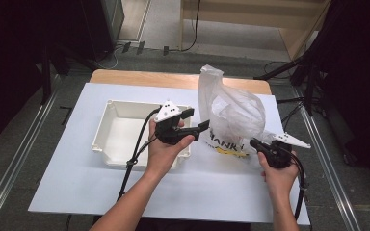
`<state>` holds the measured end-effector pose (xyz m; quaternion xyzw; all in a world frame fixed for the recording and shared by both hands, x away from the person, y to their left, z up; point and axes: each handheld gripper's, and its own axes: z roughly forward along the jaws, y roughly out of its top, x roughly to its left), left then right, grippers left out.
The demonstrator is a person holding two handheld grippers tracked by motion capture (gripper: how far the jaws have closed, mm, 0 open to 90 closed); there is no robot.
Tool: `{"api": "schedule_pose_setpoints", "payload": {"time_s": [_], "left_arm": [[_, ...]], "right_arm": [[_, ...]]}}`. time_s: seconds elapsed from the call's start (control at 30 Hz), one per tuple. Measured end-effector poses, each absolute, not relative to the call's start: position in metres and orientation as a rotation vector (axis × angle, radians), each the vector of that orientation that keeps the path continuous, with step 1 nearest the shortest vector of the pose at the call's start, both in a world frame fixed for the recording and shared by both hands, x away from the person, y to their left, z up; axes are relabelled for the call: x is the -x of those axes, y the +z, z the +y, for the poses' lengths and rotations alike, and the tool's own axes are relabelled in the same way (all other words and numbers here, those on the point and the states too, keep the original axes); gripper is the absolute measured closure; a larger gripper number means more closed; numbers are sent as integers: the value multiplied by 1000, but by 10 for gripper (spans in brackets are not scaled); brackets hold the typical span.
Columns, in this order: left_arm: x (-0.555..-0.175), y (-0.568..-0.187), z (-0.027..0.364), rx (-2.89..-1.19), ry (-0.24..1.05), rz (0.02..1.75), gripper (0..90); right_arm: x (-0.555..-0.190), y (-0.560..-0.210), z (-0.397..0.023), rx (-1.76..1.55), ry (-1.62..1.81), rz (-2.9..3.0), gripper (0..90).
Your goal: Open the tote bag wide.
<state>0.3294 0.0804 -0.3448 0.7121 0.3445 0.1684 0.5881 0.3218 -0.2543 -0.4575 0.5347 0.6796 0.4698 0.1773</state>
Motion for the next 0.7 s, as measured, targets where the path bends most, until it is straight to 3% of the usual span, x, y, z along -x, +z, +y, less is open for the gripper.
{"api": "schedule_pose_setpoints", "payload": {"time_s": [0.07,0.3,0.33,0.5,0.6,0.7], "left_arm": [[-325,-334,76,-1630,460,780,336],[-330,-321,62,-1662,481,739,403],[-335,-322,61,-1641,420,728,471],[-340,-322,57,-1597,391,777,632],[-346,-327,52,-1637,468,806,678],[-352,-335,50,-1691,459,848,838]], "right_arm": [[-321,-460,-250,-1488,1316,1946,871],[-316,-462,-239,-1443,1273,1986,837],[-315,-462,-239,-1444,1269,1982,819],[-312,-463,-242,-1442,1297,1977,768],[-309,-462,-244,-1450,1315,1980,718],[-306,-460,-246,-1435,1326,1995,707]]}}
